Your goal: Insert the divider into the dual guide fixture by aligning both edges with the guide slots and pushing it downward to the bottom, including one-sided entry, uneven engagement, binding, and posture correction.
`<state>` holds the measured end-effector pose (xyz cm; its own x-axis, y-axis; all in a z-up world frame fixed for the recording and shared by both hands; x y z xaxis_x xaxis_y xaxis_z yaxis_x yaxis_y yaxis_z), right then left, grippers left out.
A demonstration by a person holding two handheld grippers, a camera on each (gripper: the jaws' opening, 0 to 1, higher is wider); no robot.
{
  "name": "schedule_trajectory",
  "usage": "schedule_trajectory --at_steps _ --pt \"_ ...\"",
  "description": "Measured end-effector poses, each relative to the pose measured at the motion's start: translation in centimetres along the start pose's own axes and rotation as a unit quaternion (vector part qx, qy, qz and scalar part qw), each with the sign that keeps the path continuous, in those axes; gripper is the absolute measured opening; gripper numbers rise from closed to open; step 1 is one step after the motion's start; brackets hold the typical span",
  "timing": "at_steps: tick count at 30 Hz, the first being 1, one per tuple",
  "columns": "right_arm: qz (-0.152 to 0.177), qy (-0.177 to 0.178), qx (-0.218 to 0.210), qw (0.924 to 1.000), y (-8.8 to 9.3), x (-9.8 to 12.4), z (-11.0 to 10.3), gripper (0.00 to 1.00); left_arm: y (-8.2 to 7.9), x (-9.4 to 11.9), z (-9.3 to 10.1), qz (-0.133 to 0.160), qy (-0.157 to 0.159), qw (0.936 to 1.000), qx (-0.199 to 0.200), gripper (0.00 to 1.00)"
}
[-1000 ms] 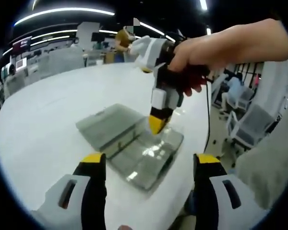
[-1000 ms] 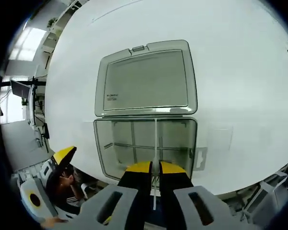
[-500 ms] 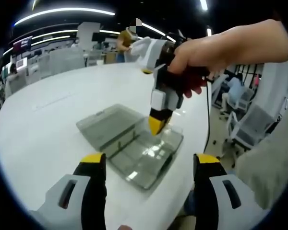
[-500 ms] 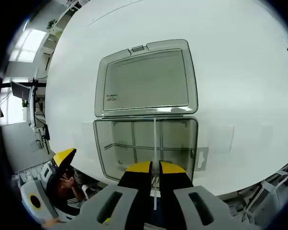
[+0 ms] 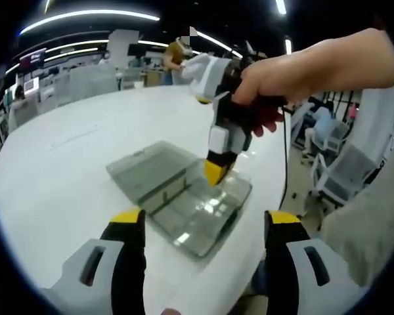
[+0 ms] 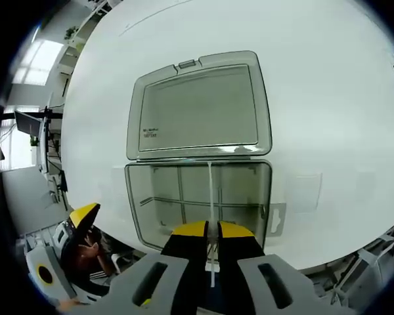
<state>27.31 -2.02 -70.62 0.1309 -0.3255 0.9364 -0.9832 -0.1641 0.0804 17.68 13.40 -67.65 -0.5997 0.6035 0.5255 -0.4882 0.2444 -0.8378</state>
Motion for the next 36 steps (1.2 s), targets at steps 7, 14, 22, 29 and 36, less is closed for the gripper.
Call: schedule_trajectory --at_steps 7,14,22,29,36 --pt "0.0 0.002 0.004 1.0 0.3 -0.1 0.0 0.0 -0.1 -0.1 -0.1 -0.001 0.001 1.0 0.0 0.71" --pt "-0.002 0.007 0.009 0.9999 0.8 -0.2 -0.2 0.0 -0.1 -0.2 -0.2 -0.003 0.0 1.0 0.0 0.71" --pt "-0.005 0.006 0.007 0.9999 0.6 -0.5 -0.1 0.0 -0.1 -0.2 -0.2 -0.007 0.001 1.0 -0.001 0.71" --pt "-0.004 0.009 0.012 0.9999 0.6 -0.6 -0.1 0.0 -0.2 -0.4 -0.2 -0.006 0.003 1.0 -0.001 0.71" --pt "-0.003 0.024 0.029 0.9993 0.5 -1.2 -0.4 0.0 -0.2 -0.5 -0.2 -0.009 0.004 1.0 -0.002 0.71"
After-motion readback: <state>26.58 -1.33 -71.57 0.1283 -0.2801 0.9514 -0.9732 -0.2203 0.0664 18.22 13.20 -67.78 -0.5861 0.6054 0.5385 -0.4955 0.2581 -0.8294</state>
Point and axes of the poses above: the point that each gripper's makers call its tool centre point, and the gripper's own axes: x roughly backward along the fingers, z roughly to its right, y roughly out of its underside, the point moved 8 cm from there along x, roughly backward along the fingers, and after that the axes turned 5 degrees about -y, right-handed, at the moved point
